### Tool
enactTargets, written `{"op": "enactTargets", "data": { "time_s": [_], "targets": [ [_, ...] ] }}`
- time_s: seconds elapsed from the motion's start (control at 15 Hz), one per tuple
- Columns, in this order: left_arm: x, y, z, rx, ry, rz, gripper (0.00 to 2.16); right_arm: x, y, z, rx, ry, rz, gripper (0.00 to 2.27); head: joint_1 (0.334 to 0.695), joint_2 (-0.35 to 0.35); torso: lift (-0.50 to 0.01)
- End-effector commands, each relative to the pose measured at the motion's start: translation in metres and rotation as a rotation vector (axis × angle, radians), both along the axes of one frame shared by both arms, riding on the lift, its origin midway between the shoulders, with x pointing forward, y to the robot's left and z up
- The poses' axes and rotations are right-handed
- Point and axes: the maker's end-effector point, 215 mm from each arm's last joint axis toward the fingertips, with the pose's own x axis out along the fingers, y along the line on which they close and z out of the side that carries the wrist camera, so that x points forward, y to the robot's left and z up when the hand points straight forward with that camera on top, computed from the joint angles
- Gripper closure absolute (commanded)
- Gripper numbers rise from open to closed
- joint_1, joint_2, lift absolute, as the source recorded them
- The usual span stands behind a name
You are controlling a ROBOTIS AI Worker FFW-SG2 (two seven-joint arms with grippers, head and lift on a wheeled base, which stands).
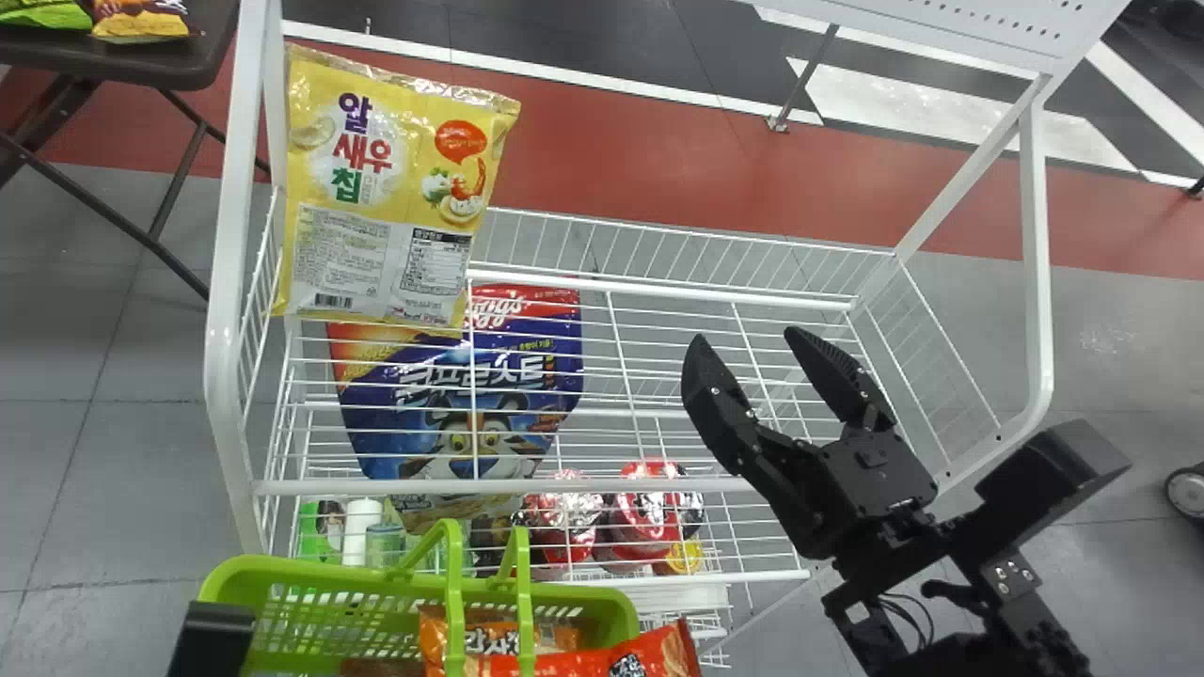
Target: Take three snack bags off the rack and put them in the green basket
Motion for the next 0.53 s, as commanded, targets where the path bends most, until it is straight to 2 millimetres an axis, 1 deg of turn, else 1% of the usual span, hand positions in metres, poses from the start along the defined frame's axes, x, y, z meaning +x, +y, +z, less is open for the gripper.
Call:
{"op": "enactTargets", "data": {
  "time_s": [0.0,0.47],
  "targets": [
    [0.0003,0.0001,0.0,0.001,0.0,-0.001,1.59,0.0003,-0.0016,-0.0025,0.005,0.003,-0.006,0.1,0.695,-0.35,-0.023],
    [0.0016,0.0003,0.0,0.003,-0.002,-0.002,1.59,0.0021,-0.0047,-0.0036,0.004,0.001,-0.011,0.1,0.695,-0.35,-0.023]
  ]
}}
